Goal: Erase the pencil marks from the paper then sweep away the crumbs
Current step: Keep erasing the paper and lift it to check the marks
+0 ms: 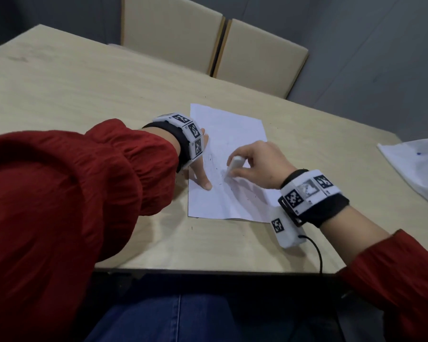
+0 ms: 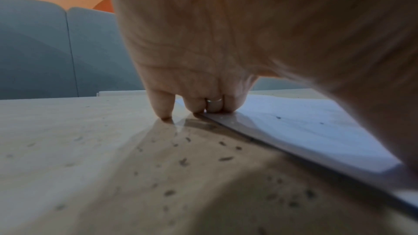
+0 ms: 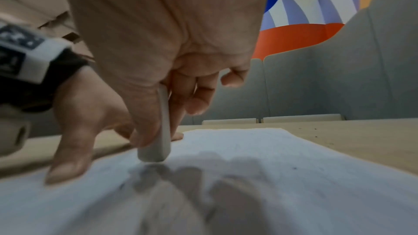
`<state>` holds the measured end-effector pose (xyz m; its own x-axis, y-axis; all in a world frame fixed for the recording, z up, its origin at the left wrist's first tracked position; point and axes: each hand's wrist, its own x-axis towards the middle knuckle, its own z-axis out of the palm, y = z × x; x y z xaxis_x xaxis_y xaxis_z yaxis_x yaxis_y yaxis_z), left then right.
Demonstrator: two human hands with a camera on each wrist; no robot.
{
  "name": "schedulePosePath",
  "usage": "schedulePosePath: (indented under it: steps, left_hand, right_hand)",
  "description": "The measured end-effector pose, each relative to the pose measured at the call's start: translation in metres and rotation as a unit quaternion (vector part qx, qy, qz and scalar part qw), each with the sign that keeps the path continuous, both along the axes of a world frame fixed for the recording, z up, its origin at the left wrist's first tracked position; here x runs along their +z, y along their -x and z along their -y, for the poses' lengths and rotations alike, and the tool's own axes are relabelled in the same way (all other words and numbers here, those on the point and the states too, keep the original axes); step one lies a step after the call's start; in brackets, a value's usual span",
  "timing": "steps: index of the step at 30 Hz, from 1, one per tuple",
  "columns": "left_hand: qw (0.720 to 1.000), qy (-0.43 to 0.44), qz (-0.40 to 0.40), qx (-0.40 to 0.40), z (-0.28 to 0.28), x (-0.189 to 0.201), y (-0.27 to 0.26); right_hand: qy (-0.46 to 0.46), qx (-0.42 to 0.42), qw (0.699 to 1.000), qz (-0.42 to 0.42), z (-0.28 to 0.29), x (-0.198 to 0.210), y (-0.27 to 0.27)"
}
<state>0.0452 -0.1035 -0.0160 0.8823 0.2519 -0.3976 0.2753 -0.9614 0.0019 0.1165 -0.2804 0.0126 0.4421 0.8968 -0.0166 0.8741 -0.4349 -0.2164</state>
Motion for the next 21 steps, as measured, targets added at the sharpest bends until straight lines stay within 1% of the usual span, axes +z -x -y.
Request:
schedulePosePath:
  steps: [3,7,8,11,12,16,18,21]
  left_hand:
    - [1.0,-0.008,-0.005,0.001,-0.002,-0.002,-0.001]
    - [1.0,0.007,-0.002,0.019,-0.003,-0.001,0.003]
    - [1.0,0.013,-0.008,0.023,-0.001,0.001,0.005]
    - [0.999,0.01,-0.026,0.027,0.0,0.005,0.012]
    - [0.999,0.005,-0.034,0.026,0.0,0.006,0.014]
    - [0.999,-0.004,-0.038,0.023,0.003,0.014,0.022]
    - [0.999,-0.001,-0.039,0.022,0.004,0.018,0.026]
    - [0.998,0.015,-0.063,0.02,0.001,0.012,0.031]
  right_hand:
    - [0.016,0.018,0.999,-0.026,0.008,-0.005,0.008]
    - [0.128,0.045,0.989,-0.064,0.029,0.009,0.013]
    - [0.131,0.043,0.988,-0.071,0.031,0.011,0.012]
    - [0.052,-0.011,0.994,-0.093,0.031,0.007,0.002]
    - [0.041,-0.034,0.994,-0.097,0.03,0.004,-0.002]
    - [0.073,-0.074,0.99,-0.094,0.026,-0.007,-0.018]
    - [0.061,-0.084,0.99,-0.094,0.023,-0.006,-0.02]
    - [0.037,-0.063,0.994,-0.087,0.013,0.001,-0.017]
